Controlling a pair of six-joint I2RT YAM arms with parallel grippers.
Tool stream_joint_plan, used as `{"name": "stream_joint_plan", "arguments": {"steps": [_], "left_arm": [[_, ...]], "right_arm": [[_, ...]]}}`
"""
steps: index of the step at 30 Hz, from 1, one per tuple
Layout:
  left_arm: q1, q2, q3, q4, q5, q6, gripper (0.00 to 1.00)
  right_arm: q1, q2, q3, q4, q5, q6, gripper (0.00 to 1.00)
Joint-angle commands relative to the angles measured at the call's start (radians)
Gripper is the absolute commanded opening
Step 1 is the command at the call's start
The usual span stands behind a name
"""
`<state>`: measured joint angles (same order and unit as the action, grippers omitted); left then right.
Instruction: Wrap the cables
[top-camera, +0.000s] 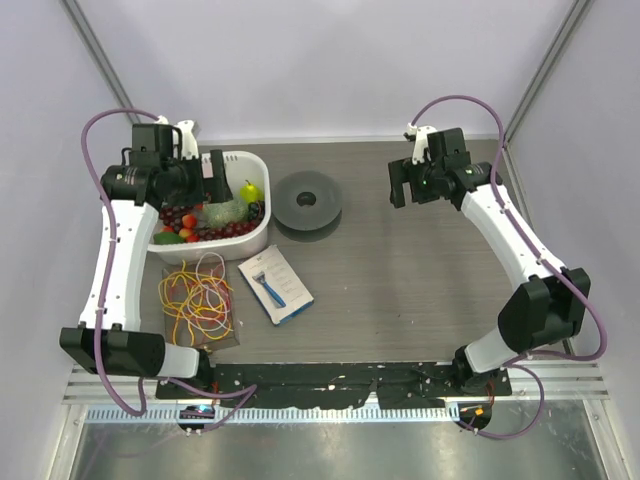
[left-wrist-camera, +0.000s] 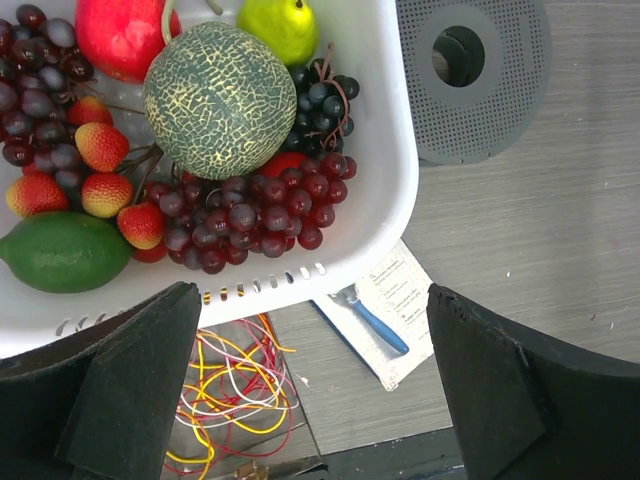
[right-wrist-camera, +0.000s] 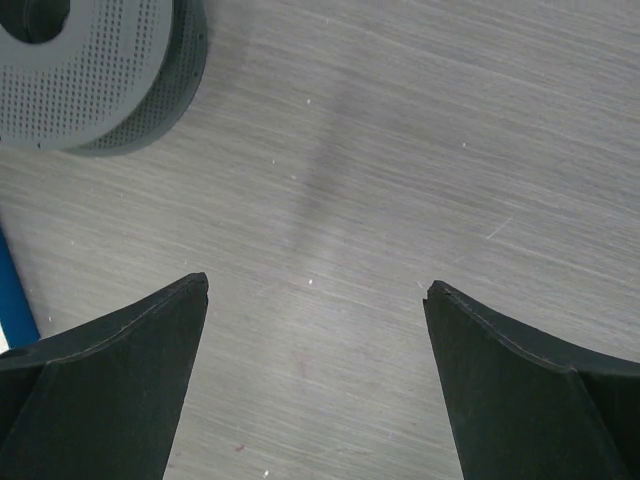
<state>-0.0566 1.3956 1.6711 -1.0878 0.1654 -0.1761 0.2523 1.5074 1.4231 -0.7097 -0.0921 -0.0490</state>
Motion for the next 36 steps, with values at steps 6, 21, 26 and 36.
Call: {"name": "stream_joint_plan", "arguments": {"steps": [6,21,26,36], "left_arm": [[0.004,-0.119,-0.057,0.115,0.059,0.055,1.0],[0.003,-0.193,-0.165,0.092,0.203,0.153,1.0],[0.004,-0.202,-0.2,0.101,0.209,0.153,1.0],[0.004,-0.216,-0.226,0.104,0.184,0.165,1.0]], "right_arm": [[0.103,0.181,0.25,0.095,0.089,0.046,0.94],[0.324,0.657,0.698,0.118,0.232,-0.002,0.48],[0.363,0.764,0.783,0.121,0.216,0.006,0.29],[0.418,0.882,0.85,0.127,0.203,-0.003,0.19]]}}
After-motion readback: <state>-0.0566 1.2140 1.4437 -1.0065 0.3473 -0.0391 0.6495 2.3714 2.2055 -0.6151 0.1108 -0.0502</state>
